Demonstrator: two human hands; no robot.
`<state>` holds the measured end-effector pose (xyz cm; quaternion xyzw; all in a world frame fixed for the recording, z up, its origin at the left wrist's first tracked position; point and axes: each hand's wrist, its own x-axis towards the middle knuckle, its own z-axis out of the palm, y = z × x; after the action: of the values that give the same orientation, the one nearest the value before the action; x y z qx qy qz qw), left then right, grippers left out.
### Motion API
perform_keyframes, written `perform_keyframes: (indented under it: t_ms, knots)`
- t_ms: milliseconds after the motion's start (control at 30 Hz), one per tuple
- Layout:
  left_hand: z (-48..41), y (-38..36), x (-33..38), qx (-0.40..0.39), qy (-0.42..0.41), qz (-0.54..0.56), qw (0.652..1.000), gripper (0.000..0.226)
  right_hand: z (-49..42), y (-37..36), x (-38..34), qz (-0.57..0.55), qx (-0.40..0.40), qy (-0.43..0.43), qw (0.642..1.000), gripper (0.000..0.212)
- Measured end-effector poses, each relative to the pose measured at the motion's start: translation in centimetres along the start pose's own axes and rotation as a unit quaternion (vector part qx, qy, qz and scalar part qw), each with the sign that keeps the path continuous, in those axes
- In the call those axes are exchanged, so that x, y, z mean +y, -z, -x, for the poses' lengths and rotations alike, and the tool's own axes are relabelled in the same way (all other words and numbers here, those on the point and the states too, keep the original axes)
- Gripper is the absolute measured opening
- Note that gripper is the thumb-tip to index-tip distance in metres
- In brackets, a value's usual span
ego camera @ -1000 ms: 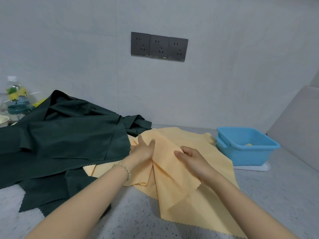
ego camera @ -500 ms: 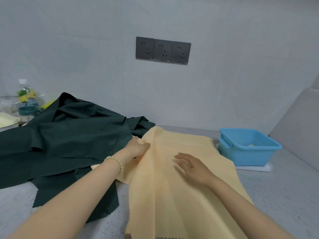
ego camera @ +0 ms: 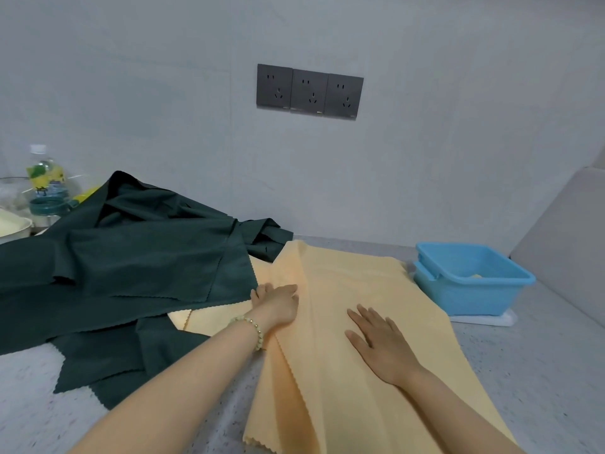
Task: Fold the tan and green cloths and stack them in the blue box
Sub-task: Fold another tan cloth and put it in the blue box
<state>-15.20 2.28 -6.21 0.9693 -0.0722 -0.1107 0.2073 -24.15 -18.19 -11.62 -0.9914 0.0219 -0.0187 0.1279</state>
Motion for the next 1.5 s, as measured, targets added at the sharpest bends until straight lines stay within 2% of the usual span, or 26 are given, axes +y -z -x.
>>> perform_keyframes:
  t_ms: [133, 233, 333, 400, 467, 533, 567, 633, 700, 733, 767, 900, 1067, 1133, 1233, 1333, 1433, 1500]
  knots:
    - [0.3, 0.2, 0.4, 0.068, -0.095, 0.047, 0.992, 0.040, -0.1, -0.1, -0.1, 0.002, 0.000, 0.000, 1.000, 0.054]
    - [0.8, 1.8, -0.1, 0.131, -0.186, 0.072, 0.971, 0.063, 0.1, -0.1, -0.1, 0.005, -0.001, 0.000, 1.000, 0.054]
    - [0.1, 5.2, -1.0, 0.236, -0.221, -0.052, 0.945, 0.056, 0.3, -0.2, -0.3, 0.005, -0.005, 0.006, 1.000, 0.054]
    - [-0.9, 7.5, -2.4, 0.253, -0.175, -0.202, 0.930, 0.054, 0.3, -0.1, -0.4, 0.005, -0.007, 0.007, 1.000, 0.054]
    - [-1.4, 9.0, -4.4, 0.215, -0.068, -0.341, 0.913, 0.050, 0.4, 0.0, -0.5, 0.006, -0.012, 0.006, 1.000, 0.054]
    - [-1.1, 9.0, -5.6, 0.186, 0.001, -0.419, 0.889, 0.046, 0.4, 0.0, -0.5, 0.011, -0.014, 0.008, 1.000, 0.054]
    - [-0.9, 8.3, -5.6, 0.194, -0.010, -0.407, 0.892, 0.045, 0.4, 0.0, -0.6, 0.010, -0.015, 0.009, 1.000, 0.054]
    - [-0.4, 5.6, -5.1, 0.192, -0.106, -0.306, 0.926, 0.047, 0.4, 0.1, -0.7, 0.010, -0.016, 0.009, 1.000, 0.054]
    - [1.1, 1.8, -4.3, 0.074, -0.181, -0.164, 0.967, 0.055, 0.4, 0.2, -0.8, 0.011, -0.018, 0.008, 1.000, 0.053]
    - [1.8, -0.1, -4.2, 0.009, -0.182, -0.125, 0.975, 0.060, 0.4, 0.3, -0.8, 0.011, -0.019, 0.008, 1.000, 0.053]
    - [2.3, -1.6, -4.4, -0.022, -0.175, -0.112, 0.978, 0.064, 0.5, 0.4, -0.7, 0.011, -0.020, 0.008, 1.000, 0.053]
    - [2.0, -3.0, -6.8, 0.028, -0.165, -0.125, 0.978, 0.064, 1.5, 0.9, 0.6, 0.006, -0.017, -0.001, 1.000, 0.051]
    - [2.7, -1.2, -9.0, 0.034, -0.126, -0.170, 0.977, 0.062, 3.4, 2.2, 3.2, 0.034, -0.018, -0.073, 0.997, 0.052]
    - [4.0, -0.8, -9.1, 0.027, -0.126, -0.166, 0.978, 0.067, 4.7, 2.5, 3.3, 0.010, -0.014, -0.083, 0.996, 0.055]
    - [7.1, -0.9, -8.2, -0.023, -0.224, -0.089, 0.970, 0.079, 7.2, 3.2, 1.5, -0.060, 0.007, 0.010, 0.998, 0.060]
    - [10.8, -1.7, -6.6, -0.091, -0.329, -0.096, 0.935, 0.091, 10.0, 3.6, -1.6, -0.056, -0.033, 0.124, 0.990, 0.068]
    - [13.0, -2.7, -6.0, -0.116, -0.352, -0.147, 0.917, 0.101, 12.4, 3.2, -3.5, -0.003, -0.064, 0.179, 0.982, 0.078]
    - [13.8, -2.8, -6.2, -0.105, -0.349, -0.170, 0.916, 0.098, 13.3, 3.0, -4.1, 0.031, -0.067, 0.184, 0.980, 0.080]
